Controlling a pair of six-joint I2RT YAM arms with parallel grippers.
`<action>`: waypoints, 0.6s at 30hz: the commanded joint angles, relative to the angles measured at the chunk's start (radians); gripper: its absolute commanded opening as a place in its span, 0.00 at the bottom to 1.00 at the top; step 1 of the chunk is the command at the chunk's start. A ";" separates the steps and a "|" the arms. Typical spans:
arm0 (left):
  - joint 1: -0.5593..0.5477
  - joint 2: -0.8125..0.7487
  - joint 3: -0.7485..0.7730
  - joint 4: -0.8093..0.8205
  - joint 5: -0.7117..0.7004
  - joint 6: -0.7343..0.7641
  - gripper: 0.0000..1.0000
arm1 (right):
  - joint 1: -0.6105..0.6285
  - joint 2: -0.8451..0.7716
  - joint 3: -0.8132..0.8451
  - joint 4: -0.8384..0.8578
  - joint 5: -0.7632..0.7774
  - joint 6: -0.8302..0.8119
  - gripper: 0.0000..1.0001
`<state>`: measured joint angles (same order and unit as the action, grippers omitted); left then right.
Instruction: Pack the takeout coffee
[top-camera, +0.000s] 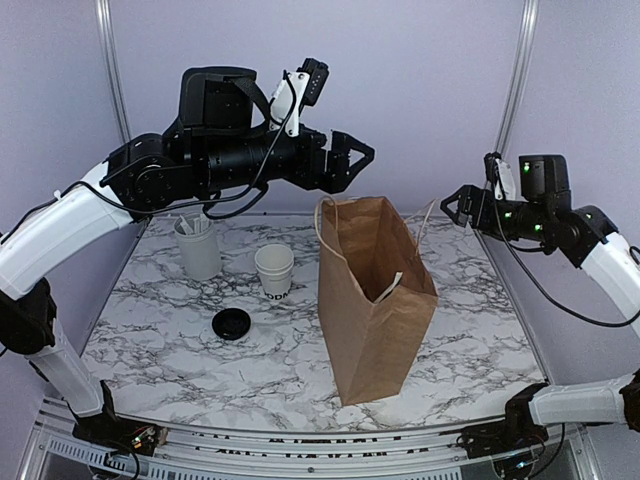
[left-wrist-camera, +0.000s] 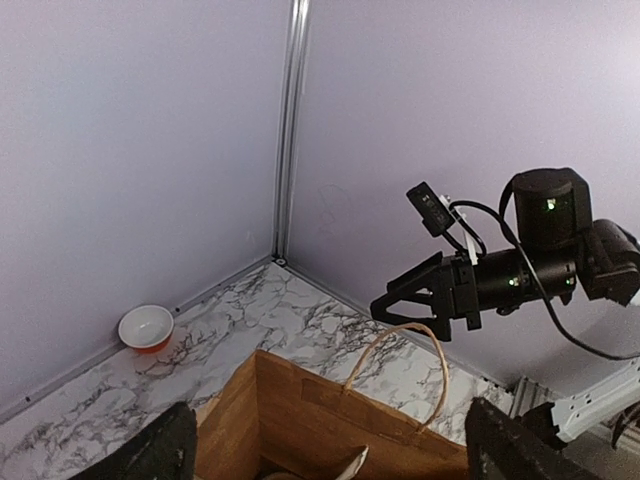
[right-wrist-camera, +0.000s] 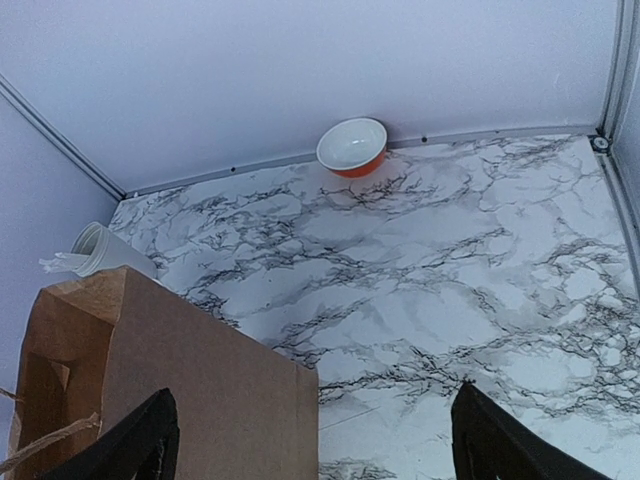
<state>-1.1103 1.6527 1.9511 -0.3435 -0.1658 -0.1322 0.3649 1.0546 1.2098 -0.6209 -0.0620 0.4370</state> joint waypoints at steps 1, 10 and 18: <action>-0.002 -0.035 -0.001 0.012 -0.090 0.000 0.99 | -0.009 -0.005 -0.001 0.032 0.006 0.002 0.91; 0.052 -0.178 -0.177 0.040 -0.282 -0.066 0.99 | -0.010 -0.021 -0.027 0.068 0.057 0.000 0.93; 0.253 -0.383 -0.491 0.051 -0.254 -0.241 0.99 | -0.009 -0.065 -0.138 0.180 0.182 -0.020 0.95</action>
<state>-0.9215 1.3582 1.5749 -0.3149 -0.4030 -0.2749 0.3649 1.0241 1.1107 -0.5335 0.0322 0.4355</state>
